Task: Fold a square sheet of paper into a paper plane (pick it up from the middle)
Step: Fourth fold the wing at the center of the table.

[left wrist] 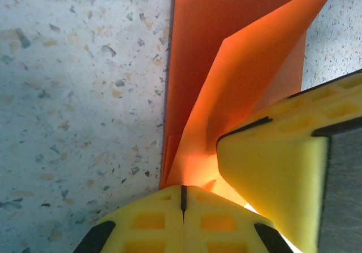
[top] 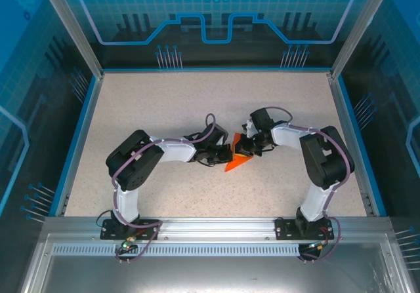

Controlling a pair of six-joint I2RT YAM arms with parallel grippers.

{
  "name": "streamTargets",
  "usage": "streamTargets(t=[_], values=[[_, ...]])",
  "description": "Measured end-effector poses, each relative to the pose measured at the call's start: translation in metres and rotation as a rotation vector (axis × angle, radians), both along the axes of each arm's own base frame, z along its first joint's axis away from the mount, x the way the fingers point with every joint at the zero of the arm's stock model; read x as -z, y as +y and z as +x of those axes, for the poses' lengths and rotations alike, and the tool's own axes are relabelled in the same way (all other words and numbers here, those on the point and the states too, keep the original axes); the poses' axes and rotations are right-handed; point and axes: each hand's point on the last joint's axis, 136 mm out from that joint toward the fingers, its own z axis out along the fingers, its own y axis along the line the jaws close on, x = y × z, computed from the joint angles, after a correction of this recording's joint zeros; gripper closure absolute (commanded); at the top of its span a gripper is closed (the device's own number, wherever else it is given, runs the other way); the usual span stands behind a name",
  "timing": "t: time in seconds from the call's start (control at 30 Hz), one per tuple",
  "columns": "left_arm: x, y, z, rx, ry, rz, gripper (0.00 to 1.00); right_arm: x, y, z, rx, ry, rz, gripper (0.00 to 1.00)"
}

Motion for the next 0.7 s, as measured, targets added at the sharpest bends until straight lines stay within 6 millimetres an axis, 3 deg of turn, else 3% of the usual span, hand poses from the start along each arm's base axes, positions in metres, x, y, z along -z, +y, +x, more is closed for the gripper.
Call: streamTargets(t=[0.1, 0.43, 0.7], values=[[0.001, 0.001, 0.0, -0.002, 0.002, 0.005, 1.0, 0.009, -0.001, -0.001, -0.009, 0.014, -0.013, 0.96], [0.001, 0.001, -0.001, -0.004, 0.008, 0.017, 1.0, 0.008, -0.002, 0.002, -0.016, 0.01, 0.007, 0.93], [0.001, 0.001, -0.001, 0.0, 0.005, 0.018, 1.0, -0.007, -0.013, 0.026, 0.009, -0.046, 0.035, 0.93]])
